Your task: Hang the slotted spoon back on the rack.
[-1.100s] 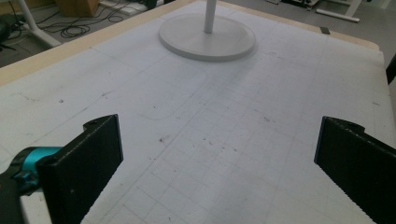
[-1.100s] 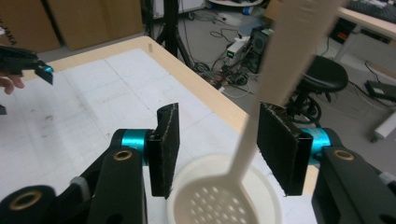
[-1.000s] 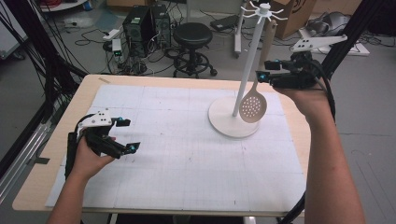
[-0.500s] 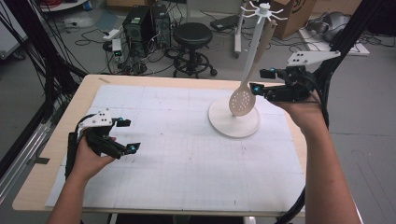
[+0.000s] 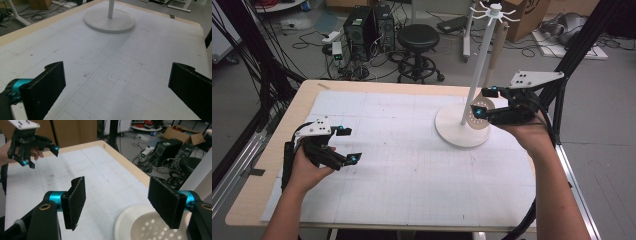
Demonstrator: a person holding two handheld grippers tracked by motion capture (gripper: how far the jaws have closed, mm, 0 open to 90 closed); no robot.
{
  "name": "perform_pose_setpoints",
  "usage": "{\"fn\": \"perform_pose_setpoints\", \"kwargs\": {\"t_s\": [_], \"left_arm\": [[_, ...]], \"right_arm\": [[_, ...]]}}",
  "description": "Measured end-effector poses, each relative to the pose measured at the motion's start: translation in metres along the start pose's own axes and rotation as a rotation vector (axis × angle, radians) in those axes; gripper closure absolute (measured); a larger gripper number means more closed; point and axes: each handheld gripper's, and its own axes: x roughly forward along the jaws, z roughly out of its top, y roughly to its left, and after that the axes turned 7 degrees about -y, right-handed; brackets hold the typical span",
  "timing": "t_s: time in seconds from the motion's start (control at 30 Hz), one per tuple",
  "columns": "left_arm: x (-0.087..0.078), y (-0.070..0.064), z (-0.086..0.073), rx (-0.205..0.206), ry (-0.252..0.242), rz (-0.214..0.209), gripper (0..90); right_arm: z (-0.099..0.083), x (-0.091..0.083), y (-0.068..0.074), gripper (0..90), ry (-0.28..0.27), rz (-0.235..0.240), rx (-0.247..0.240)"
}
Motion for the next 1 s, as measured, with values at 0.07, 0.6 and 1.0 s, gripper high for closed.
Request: {"fn": "perform_pose_setpoints", "kwargs": {"t_s": [0.07,0.6,1.0], "left_arm": [[0.000,0.000,0.000,0.003,0.001,-0.001,1.7],[0.001,-0.001,-0.001,0.002,0.008,-0.007,1.6],[0.000,-0.002,-0.003,0.003,0.013,-0.005,1.7]], "right_arm": [[-0.007,0.001,0.001,29.3,-0.002,0.005,0.005],[-0.058,0.009,0.011,25.3,-0.003,0.015,0.049],[-0.102,0.012,0.021,21.7,0.008,0.007,0.085]]}}
